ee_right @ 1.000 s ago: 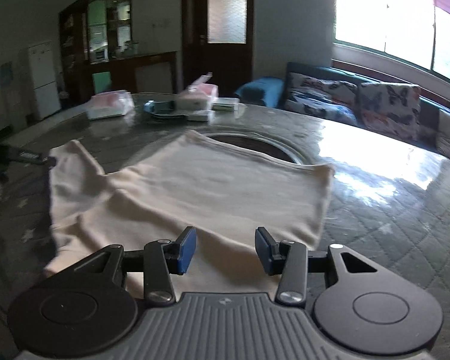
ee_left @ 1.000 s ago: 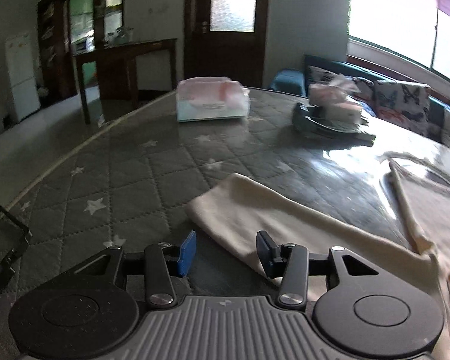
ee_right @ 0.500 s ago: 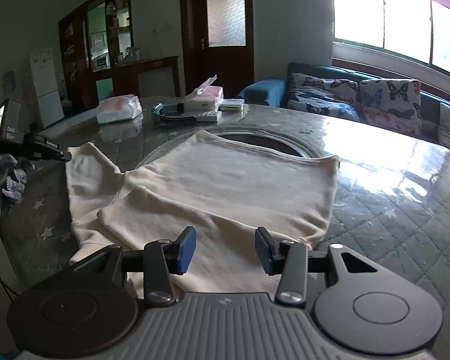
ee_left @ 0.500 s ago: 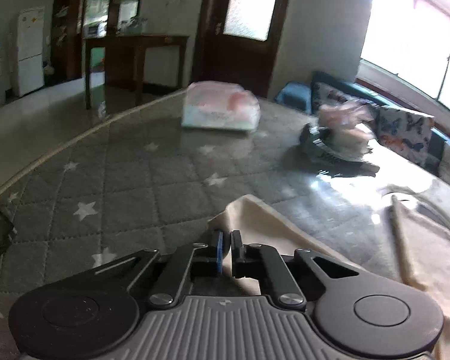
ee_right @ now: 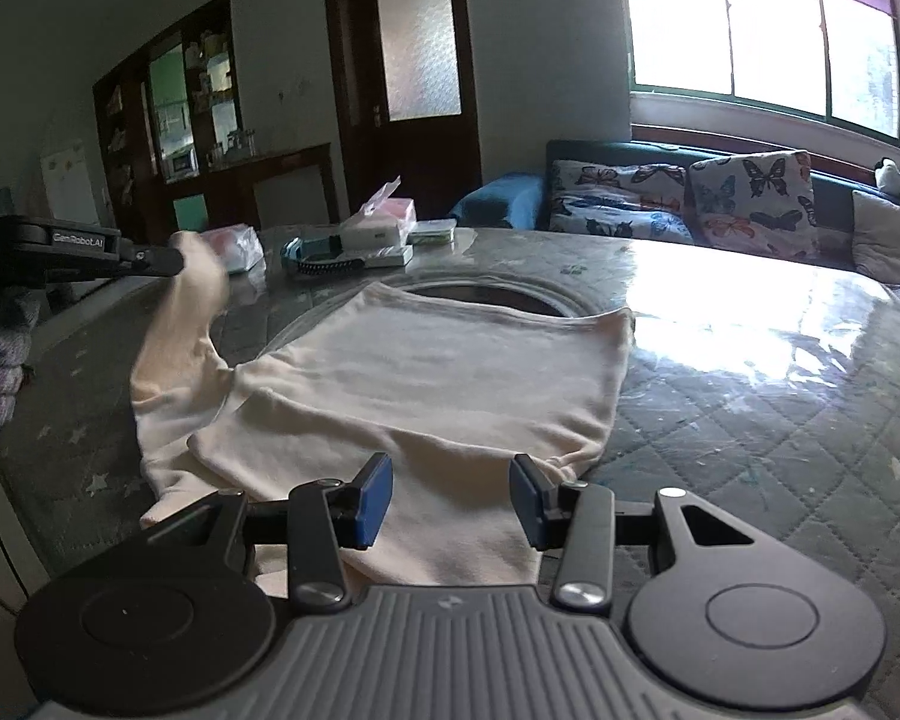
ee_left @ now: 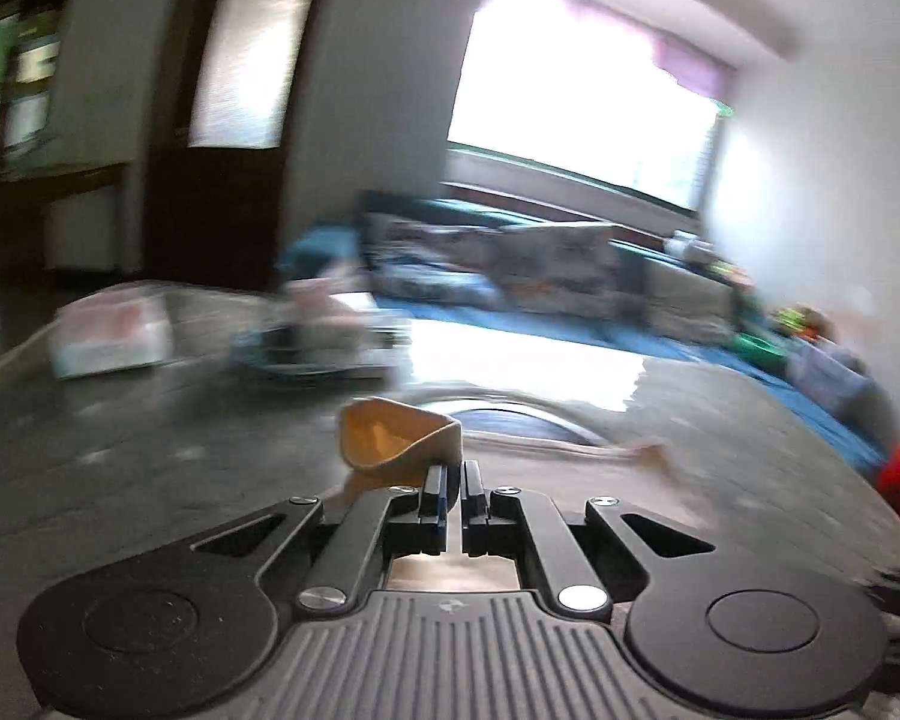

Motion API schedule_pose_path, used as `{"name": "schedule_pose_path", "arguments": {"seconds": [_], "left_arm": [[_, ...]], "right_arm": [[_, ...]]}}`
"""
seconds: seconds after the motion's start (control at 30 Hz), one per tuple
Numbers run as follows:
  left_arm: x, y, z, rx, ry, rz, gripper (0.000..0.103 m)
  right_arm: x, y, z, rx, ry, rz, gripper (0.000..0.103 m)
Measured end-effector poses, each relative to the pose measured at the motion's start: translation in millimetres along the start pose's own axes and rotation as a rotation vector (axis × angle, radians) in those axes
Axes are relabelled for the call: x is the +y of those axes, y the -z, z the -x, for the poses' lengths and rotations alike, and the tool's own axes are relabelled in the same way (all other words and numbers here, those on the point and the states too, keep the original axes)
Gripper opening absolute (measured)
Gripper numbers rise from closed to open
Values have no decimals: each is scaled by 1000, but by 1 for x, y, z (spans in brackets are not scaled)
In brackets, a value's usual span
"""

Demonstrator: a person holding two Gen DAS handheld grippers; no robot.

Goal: Fold clothes

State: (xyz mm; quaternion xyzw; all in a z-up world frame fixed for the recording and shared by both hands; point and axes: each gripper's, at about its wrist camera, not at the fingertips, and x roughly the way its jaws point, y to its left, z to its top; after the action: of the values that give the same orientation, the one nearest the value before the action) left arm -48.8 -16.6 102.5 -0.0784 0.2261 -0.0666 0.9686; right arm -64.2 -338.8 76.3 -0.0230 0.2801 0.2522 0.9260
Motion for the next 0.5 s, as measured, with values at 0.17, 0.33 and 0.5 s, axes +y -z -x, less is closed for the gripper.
{"name": "schedule_pose_path", "arguments": {"seconds": [0.17, 0.33, 0.5], "left_arm": [[-58, 15, -10, 54, 142, -120, 4], [-100, 42, -22, 105, 181, -254, 7], [-102, 53, -23, 131, 165, -305, 12]], "right_arm": [[-9, 3, 10, -18, 15, -29, 43], [-16, 6, 15, -22, 29, -60, 43], [-19, 6, 11, -6, 11, -106, 43]]}}
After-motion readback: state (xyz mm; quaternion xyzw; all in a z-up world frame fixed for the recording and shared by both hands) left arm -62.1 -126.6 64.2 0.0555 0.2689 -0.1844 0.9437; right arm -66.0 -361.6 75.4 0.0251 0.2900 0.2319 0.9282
